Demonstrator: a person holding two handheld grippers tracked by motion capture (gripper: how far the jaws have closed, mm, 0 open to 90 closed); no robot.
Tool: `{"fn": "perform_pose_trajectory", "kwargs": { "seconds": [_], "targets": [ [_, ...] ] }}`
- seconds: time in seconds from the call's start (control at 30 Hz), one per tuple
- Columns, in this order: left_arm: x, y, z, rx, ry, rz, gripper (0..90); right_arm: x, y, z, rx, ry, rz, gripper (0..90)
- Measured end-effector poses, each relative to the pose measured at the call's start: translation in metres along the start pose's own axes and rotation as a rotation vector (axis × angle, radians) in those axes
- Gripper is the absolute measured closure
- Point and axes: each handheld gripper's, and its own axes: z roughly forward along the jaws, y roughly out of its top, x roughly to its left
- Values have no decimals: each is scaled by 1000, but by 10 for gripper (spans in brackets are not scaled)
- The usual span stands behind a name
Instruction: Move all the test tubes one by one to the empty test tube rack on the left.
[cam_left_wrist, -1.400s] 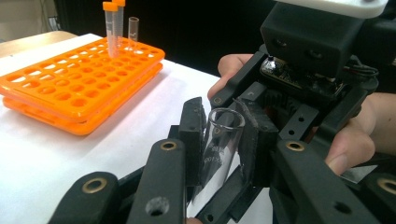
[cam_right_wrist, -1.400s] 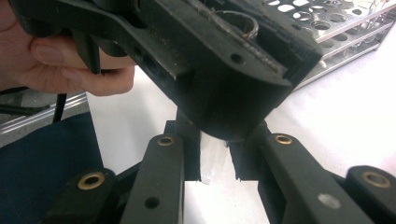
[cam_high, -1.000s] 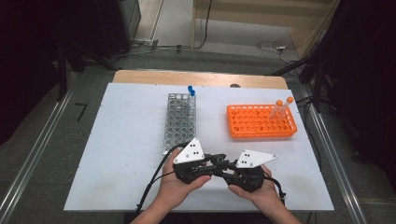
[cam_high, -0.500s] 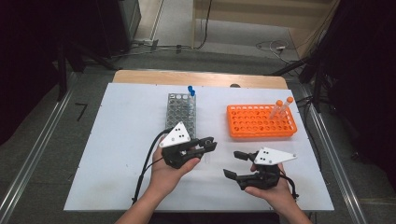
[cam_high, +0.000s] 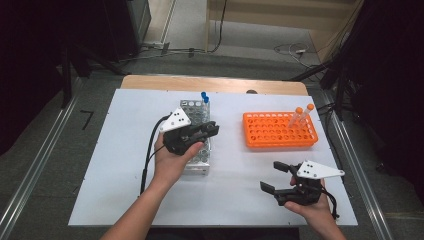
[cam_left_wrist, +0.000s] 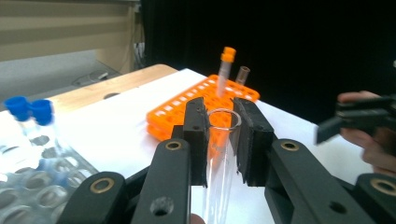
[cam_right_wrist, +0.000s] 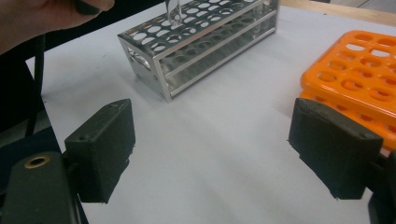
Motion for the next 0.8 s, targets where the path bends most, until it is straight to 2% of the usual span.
{"fn": "perform_pose_trajectory", "kwargs": {
  "seconds": [0.1,0.43,0.53,0.8],
  "targets": [
    [9,5,2,-5,22,0,765,-4,-5,-7,-2,-13,10,112],
    [35,15,14,-18,91,15,765,-20,-11,-20,-1,36,40,0],
    [44,17,20,-16,115,13,764,-23,-13,-20,6,23,30,0],
    [67,21,36,-29,182,-25,764,-29,-14,-22,-2,-3,49,0]
  ]
}}
